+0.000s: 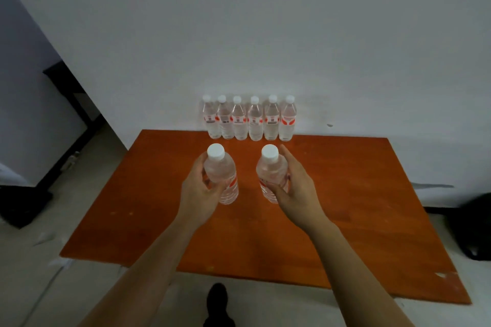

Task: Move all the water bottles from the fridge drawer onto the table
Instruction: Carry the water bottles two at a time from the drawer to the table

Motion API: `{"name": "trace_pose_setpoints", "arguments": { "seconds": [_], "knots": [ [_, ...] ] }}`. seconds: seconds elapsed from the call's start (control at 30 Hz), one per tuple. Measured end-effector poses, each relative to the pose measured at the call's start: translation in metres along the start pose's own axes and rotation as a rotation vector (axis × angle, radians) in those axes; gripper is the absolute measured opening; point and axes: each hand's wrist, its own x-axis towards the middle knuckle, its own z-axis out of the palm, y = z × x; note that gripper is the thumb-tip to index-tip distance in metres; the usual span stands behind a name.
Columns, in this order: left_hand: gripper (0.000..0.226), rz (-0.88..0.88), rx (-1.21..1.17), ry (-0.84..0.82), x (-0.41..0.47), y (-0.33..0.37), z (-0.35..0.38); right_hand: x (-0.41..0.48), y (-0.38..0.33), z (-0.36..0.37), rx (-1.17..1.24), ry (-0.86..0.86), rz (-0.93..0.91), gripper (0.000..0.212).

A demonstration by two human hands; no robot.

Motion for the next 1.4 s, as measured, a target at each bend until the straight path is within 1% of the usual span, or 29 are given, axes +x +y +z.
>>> {"name": "trace_pose_setpoints", "arguments": {
  "seconds": [0.2, 0.3, 0.43, 0.53, 0.63, 0.77, 0.87, 0.93, 1.0, 1.07, 1.13, 1.17, 1.23, 1.27, 1.33, 1.4],
  "knots": [
    [0.079, -0.106, 0.017, -0.126, 0.109, -0.068, 0.005, 0.095, 0.037, 0.056, -0.102, -0.094, 0.184, 0.089],
    [0.074, -0.137, 0.071, -0.187, 0.171, -0.1, 0.008, 0.146, 0.049, 0.082, -0.152, -0.111, 0.269, 0.083],
    [0.074, -0.137, 0.12, -0.289, 0.24, -0.126, 0.014, 0.208, 0.066, 0.114, -0.264, -0.198, 0.281, 0.072],
    [0.075, -0.116, 0.143, -0.336, 0.282, -0.14, 0.017, 0.244, 0.078, 0.137, -0.313, -0.245, 0.268, 0.071],
    [0.077, -0.109, 0.165, -0.334, 0.32, -0.154, 0.017, 0.278, 0.084, 0.158, -0.358, -0.254, 0.263, 0.073],
    [0.079, -0.106, 0.172, -0.323, 0.354, -0.16, 0.012, 0.315, 0.083, 0.179, -0.347, -0.271, 0.252, 0.068],
    [0.075, -0.111, 0.18, -0.339, 0.375, -0.171, 0.01, 0.336, 0.085, 0.195, -0.268, -0.282, 0.22, 0.072],
    [0.075, -0.126, 0.173, -0.342, 0.387, -0.192, 0.011, 0.345, 0.088, 0.205, -0.207, -0.282, 0.221, 0.074],
    [0.075, -0.133, 0.174, -0.344, 0.392, -0.221, 0.017, 0.345, 0.09, 0.216, -0.172, -0.267, 0.208, 0.071],
    [0.066, -0.126, 0.147, -0.354, 0.39, -0.216, 0.017, 0.342, 0.091, 0.225, -0.149, -0.235, 0.174, 0.069],
    [0.057, -0.122, 0.114, -0.362, 0.386, -0.209, 0.018, 0.341, 0.091, 0.231, -0.123, -0.207, 0.169, 0.075],
    [0.065, -0.14, 0.083, -0.356, 0.384, -0.204, 0.018, 0.341, 0.09, 0.232, -0.113, -0.194, 0.182, 0.079],
    [0.092, -0.192, -0.012, -0.355, 0.381, -0.194, 0.016, 0.34, 0.086, 0.232, -0.095, -0.174, 0.213, 0.09],
    [0.101, -0.216, -0.049, -0.374, 0.38, -0.188, 0.015, 0.339, 0.085, 0.23, -0.091, -0.172, 0.221, 0.093],
    [0.102, -0.236, -0.095, -0.393, 0.379, -0.184, 0.014, 0.335, 0.082, 0.225, -0.094, -0.187, 0.22, 0.091],
    [0.099, -0.212, -0.14, -0.408, 0.378, -0.177, 0.009, 0.33, 0.077, 0.216, -0.115, -0.188, 0.207, 0.081]
  ]
}}
